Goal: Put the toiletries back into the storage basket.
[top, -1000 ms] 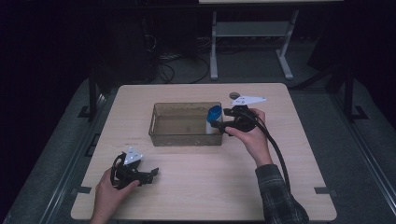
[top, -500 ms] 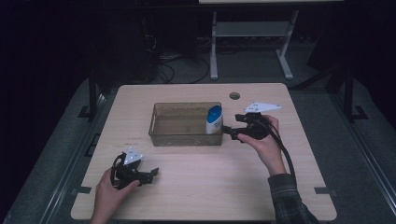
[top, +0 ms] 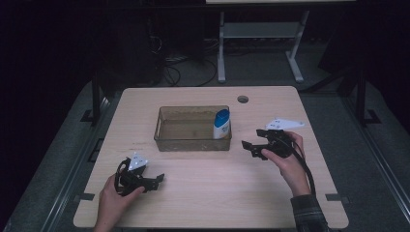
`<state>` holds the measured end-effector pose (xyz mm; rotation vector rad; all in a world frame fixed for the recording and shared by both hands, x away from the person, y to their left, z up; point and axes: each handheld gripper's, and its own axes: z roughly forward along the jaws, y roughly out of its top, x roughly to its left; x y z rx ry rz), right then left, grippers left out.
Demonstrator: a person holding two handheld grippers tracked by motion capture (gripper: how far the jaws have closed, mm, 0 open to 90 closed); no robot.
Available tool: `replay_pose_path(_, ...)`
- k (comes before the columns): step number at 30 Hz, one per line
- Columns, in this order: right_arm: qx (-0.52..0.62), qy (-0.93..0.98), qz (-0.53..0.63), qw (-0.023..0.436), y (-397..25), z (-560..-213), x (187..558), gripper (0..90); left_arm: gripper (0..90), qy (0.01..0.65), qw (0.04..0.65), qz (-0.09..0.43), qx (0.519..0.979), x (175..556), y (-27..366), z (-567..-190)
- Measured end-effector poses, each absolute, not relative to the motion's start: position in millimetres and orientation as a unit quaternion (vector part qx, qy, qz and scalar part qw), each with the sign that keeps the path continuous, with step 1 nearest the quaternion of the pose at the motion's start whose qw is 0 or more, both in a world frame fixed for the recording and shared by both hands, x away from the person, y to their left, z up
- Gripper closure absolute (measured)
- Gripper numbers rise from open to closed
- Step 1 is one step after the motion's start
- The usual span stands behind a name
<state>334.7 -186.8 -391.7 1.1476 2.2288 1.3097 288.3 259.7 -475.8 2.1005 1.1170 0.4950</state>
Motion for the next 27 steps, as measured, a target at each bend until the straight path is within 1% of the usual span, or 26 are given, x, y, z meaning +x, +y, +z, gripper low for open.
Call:
replay_pose_path(8, 0.412, 0.771, 0.459, 0.160, -207, -404, 314, 23.6, 12.6, 0.431, 0.348, 0.190, 0.810, 288, 260, -476)
replay_pose_path(19, 0.452, 0.766, 0.427, 0.164, -242, -433, 280, 23.9, 12.6, 0.431, 0.348, 0.191, 0.811, 288, 260, -476)
replay_pose_path(27, 0.470, 0.763, 0.409, 0.169, -261, -445, 262, 23.9, 12.6, 0.431, 0.348, 0.190, 0.811, 288, 260, -476)
